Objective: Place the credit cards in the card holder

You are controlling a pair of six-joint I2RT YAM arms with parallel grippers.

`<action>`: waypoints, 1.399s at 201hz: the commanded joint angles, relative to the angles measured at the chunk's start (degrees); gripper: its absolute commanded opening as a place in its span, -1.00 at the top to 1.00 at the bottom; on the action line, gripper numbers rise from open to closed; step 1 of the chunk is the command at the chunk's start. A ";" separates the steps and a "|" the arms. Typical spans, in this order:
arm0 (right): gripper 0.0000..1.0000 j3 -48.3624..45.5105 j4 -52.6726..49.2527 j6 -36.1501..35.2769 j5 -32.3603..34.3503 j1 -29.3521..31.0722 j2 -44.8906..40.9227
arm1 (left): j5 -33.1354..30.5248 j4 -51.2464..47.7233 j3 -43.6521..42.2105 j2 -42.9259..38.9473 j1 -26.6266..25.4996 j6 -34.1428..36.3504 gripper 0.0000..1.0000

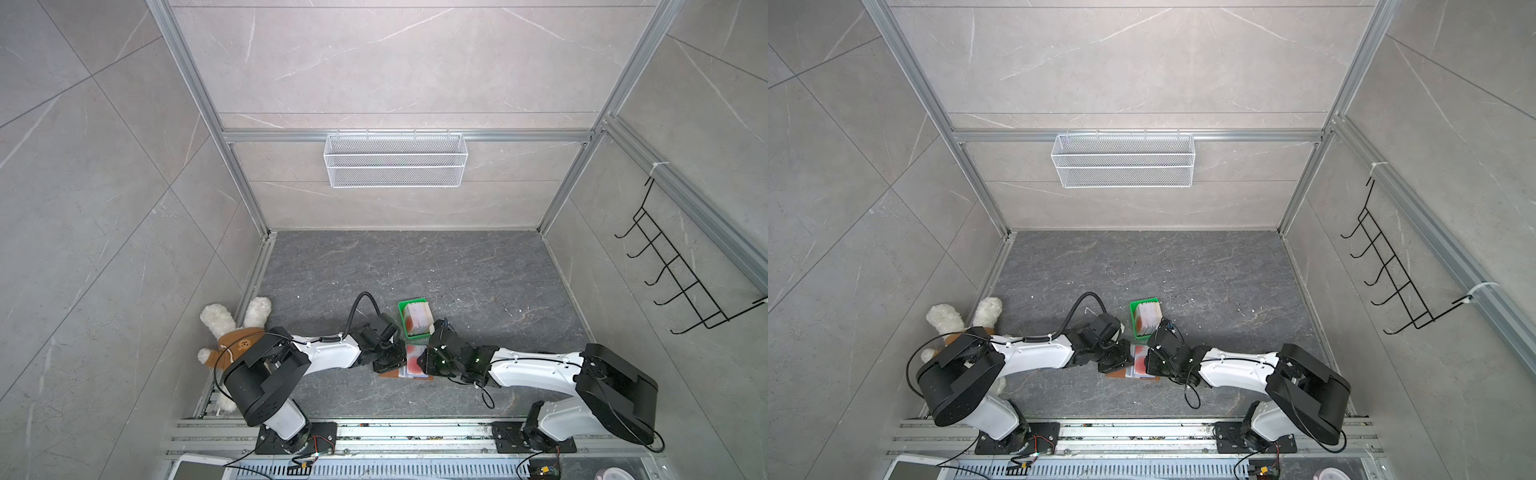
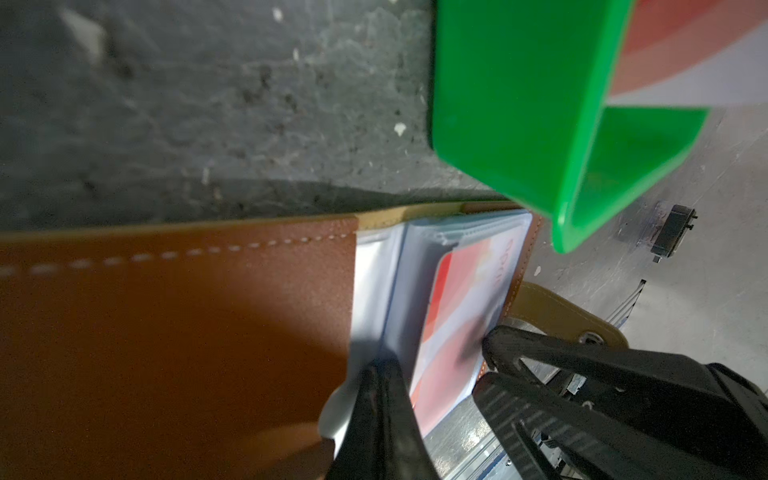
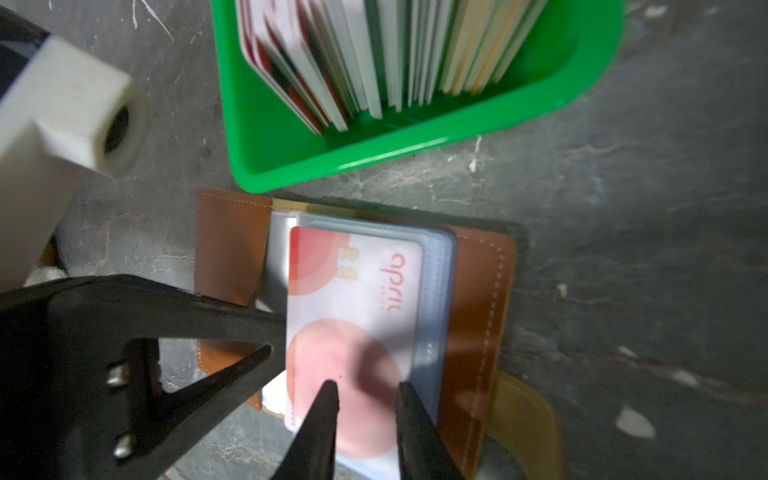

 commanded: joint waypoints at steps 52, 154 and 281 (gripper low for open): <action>0.45 -0.29 -3.55 1.14 2.82 -0.28 -1.36 | -0.54 -0.26 0.10 0.94 -0.71 0.37 1.00; 0.47 -0.78 -1.71 1.19 1.56 -0.29 -1.26 | -0.62 -0.53 0.13 0.62 -0.77 0.43 1.00; 0.47 -2.78 6.91 -2.13 -2.34 -0.20 -5.18 | -0.36 0.08 -0.21 0.67 -0.75 0.25 1.00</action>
